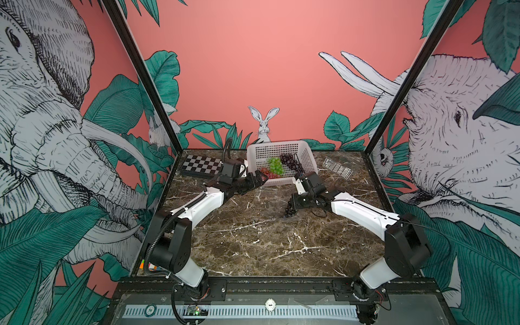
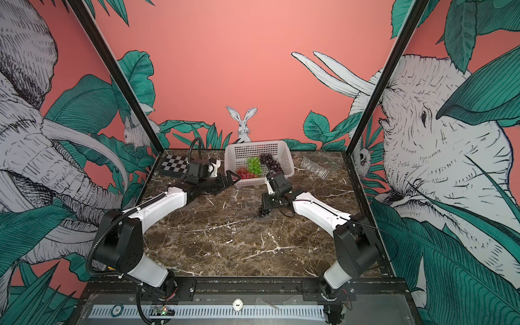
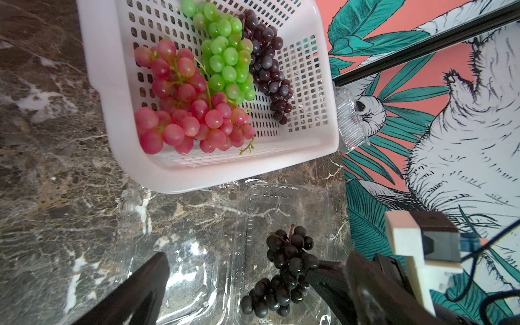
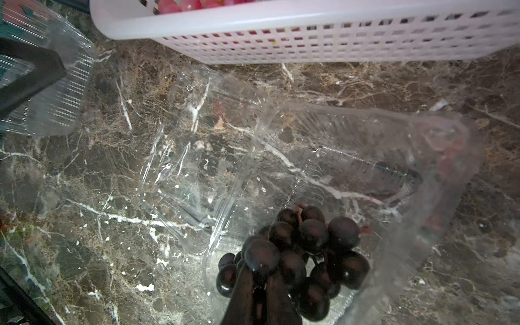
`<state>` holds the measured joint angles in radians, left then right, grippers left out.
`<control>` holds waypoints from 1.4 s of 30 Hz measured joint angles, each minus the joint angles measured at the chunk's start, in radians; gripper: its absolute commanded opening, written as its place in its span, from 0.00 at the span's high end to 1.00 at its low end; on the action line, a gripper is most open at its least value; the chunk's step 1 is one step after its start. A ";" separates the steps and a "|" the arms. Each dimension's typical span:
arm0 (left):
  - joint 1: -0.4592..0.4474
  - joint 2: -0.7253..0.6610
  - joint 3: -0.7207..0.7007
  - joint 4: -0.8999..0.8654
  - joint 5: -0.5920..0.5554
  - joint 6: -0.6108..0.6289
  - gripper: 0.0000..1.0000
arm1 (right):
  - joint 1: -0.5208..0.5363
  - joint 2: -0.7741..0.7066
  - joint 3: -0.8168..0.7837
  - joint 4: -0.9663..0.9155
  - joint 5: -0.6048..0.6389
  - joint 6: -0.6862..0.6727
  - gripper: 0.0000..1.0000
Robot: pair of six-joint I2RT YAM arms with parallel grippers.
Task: Pack grapes into containers
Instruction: Place the grape into the packing box.
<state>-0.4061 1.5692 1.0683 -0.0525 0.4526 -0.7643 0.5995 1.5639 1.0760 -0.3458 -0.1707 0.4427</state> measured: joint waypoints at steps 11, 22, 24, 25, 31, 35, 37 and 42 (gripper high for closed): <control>-0.004 0.003 0.000 0.000 0.000 0.000 0.00 | -0.047 0.000 -0.145 0.058 0.003 -0.019 0.86; -0.030 0.059 0.025 0.002 0.000 0.000 0.01 | -0.104 -0.034 -0.213 0.071 0.010 -0.032 0.69; -0.032 0.068 0.030 0.003 0.000 0.000 0.00 | -0.105 -0.034 -0.213 0.072 0.010 -0.032 0.65; -0.032 0.071 0.030 0.003 0.000 0.000 0.00 | -0.105 -0.034 -0.213 0.072 0.010 -0.032 0.63; -0.032 0.073 0.031 0.003 -0.001 0.001 0.00 | -0.105 -0.046 -0.206 0.055 0.010 -0.041 0.49; -0.032 0.073 0.031 0.002 -0.001 0.001 0.01 | -0.109 -0.061 -0.180 0.030 0.013 -0.051 0.42; -0.032 0.073 0.033 0.002 -0.001 0.001 0.01 | -0.110 -0.067 -0.169 0.026 0.014 -0.053 0.39; -0.032 0.075 0.045 0.003 -0.001 0.001 0.00 | -0.113 -0.070 -0.143 0.018 0.017 -0.056 0.34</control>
<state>-0.4381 1.6444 1.1137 -0.0498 0.4519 -0.7635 0.4870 1.4937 0.9329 -0.3275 -0.1539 0.3862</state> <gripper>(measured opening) 0.995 0.643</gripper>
